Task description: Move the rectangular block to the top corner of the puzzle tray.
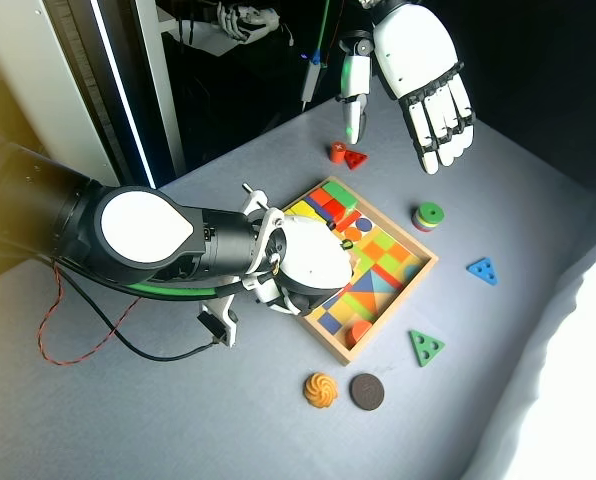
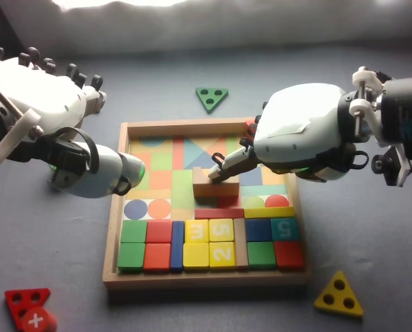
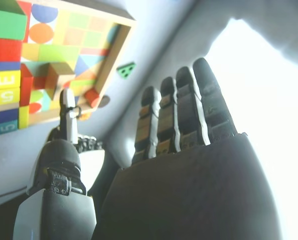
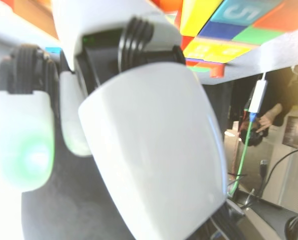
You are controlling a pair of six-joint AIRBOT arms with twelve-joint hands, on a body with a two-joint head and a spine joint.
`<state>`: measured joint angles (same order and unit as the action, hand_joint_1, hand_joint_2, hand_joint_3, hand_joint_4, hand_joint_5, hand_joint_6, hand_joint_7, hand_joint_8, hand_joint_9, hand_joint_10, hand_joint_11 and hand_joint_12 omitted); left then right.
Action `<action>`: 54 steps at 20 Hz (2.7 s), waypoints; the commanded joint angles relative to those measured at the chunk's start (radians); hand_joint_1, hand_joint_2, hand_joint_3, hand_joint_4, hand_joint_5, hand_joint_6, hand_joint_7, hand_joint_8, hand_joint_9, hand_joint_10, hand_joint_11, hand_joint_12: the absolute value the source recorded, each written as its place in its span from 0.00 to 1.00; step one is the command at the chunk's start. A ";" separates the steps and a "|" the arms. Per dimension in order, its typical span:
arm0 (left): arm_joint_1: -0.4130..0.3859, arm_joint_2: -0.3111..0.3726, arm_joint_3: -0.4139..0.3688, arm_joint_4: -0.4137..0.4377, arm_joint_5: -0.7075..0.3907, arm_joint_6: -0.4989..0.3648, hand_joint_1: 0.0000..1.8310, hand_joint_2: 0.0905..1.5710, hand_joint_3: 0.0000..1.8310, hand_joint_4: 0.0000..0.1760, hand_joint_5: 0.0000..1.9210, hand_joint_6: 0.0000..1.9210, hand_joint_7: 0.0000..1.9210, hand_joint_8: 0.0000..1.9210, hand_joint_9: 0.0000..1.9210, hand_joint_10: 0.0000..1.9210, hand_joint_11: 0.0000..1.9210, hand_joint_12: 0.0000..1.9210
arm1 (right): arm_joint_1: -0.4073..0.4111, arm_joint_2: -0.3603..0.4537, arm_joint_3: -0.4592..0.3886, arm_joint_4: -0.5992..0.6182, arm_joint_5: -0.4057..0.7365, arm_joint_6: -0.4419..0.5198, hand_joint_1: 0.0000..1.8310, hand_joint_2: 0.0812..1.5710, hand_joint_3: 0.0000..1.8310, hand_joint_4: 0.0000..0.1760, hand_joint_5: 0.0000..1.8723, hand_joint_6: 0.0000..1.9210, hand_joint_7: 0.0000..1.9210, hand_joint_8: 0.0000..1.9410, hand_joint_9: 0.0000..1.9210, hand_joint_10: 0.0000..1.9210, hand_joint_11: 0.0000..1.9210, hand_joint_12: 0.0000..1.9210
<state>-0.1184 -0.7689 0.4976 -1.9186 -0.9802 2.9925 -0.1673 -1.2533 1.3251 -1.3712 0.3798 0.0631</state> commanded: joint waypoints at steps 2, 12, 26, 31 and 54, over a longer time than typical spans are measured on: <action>-0.012 0.014 -0.003 0.079 0.001 0.005 0.00 0.76 0.00 0.00 0.05 0.00 0.05 0.00 0.05 0.00 0.00 0.12 | 0.002 0.008 0.002 0.027 0.030 -0.002 0.98 0.59 0.25 0.00 0.22 0.00 0.79 1.00 0.91 1.00 0.97 1.00; -0.012 0.014 -0.003 0.079 0.001 0.005 0.00 0.76 0.00 0.00 0.04 0.00 0.04 0.00 0.04 0.00 0.00 0.10 | -0.028 0.030 0.002 0.017 0.035 0.002 0.98 0.62 0.22 0.00 0.20 0.00 0.74 1.00 0.90 1.00 0.96 1.00; -0.013 0.014 -0.003 0.077 0.001 0.005 0.00 0.76 0.00 0.00 0.03 0.00 0.03 0.00 0.03 0.00 0.00 0.08 | -0.037 0.042 0.079 -0.046 0.086 0.000 0.99 0.55 0.33 0.00 0.22 0.00 0.79 1.00 0.91 1.00 0.97 1.00; -0.013 0.014 -0.003 0.077 0.000 0.005 0.00 0.75 0.00 0.00 0.03 0.00 0.03 0.00 0.04 0.00 0.00 0.10 | -0.036 0.033 0.126 -0.048 0.098 -0.013 0.99 0.55 0.33 0.00 0.24 0.01 0.76 1.00 0.91 1.00 0.97 1.00; -0.014 0.014 -0.004 0.074 0.000 0.005 0.00 0.76 0.00 0.00 0.04 0.00 0.04 0.00 0.05 0.00 0.00 0.12 | -0.035 -0.003 0.324 -0.062 0.174 -0.041 0.98 0.58 0.30 0.00 0.26 0.00 0.76 1.00 0.89 1.00 0.95 1.00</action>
<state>-0.1188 -0.7689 0.4976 -1.9232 -0.9806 2.9925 -0.2035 -1.2732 1.6424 -1.4349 0.5762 0.0425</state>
